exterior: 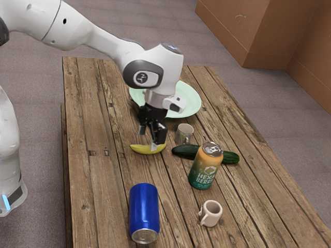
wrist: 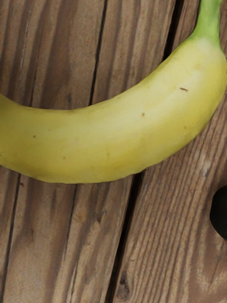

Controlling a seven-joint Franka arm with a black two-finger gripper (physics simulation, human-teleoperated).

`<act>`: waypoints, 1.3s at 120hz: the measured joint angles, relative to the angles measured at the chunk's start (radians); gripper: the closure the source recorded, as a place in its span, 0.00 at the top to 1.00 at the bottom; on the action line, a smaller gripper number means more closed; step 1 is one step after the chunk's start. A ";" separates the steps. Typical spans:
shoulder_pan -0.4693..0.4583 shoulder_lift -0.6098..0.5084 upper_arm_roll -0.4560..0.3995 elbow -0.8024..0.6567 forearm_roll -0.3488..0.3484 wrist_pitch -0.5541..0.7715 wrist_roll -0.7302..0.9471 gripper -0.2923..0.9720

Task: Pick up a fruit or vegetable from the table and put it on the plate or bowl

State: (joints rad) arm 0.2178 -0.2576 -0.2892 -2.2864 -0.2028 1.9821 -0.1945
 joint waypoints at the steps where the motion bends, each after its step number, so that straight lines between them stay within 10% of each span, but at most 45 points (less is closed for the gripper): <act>1: -0.002 0.001 0.000 0.000 0.000 0.002 0.000 0.76; 156: -0.004 0.096 -0.001 -0.001 0.003 0.111 -0.013 0.71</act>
State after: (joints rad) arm 0.2140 -0.1611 -0.2899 -2.2876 -0.1994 2.0930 -0.2076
